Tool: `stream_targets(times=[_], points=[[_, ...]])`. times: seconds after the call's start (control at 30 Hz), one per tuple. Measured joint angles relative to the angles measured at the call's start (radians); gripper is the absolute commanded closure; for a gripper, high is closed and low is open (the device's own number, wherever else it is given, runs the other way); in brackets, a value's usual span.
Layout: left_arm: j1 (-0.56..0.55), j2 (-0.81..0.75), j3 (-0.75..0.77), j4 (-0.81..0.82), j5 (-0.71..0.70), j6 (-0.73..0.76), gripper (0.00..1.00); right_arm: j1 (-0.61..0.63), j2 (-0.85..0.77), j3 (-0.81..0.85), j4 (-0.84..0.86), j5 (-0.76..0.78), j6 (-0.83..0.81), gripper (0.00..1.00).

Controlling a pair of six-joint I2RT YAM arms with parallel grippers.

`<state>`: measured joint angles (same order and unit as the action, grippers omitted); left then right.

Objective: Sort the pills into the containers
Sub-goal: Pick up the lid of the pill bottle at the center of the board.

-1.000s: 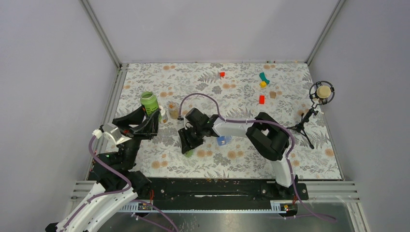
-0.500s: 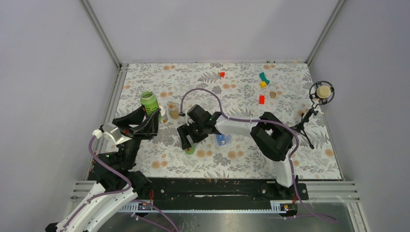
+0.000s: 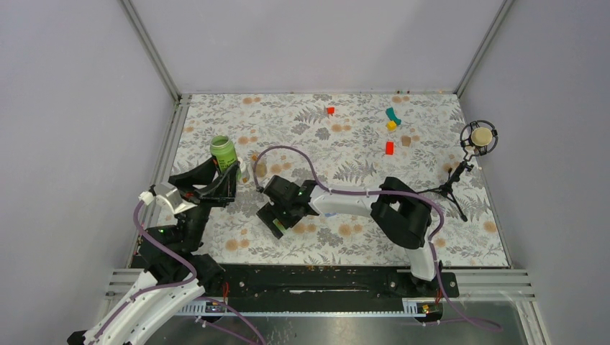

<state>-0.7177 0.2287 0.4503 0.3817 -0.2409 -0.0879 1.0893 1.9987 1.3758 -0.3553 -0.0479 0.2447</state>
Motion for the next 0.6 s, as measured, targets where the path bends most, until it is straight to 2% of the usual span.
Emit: stream_targets(times=[0.33,0.6], points=[[0.000,0.005,0.000,0.000,0.000,0.000,1.00,0.047,0.062,0.084,-0.053,0.112,-0.006,0.14],[0.000,0.010,0.000,0.000,0.000,0.000,1.00,0.052,0.098,0.134,-0.083,0.182,-0.010,0.37]])
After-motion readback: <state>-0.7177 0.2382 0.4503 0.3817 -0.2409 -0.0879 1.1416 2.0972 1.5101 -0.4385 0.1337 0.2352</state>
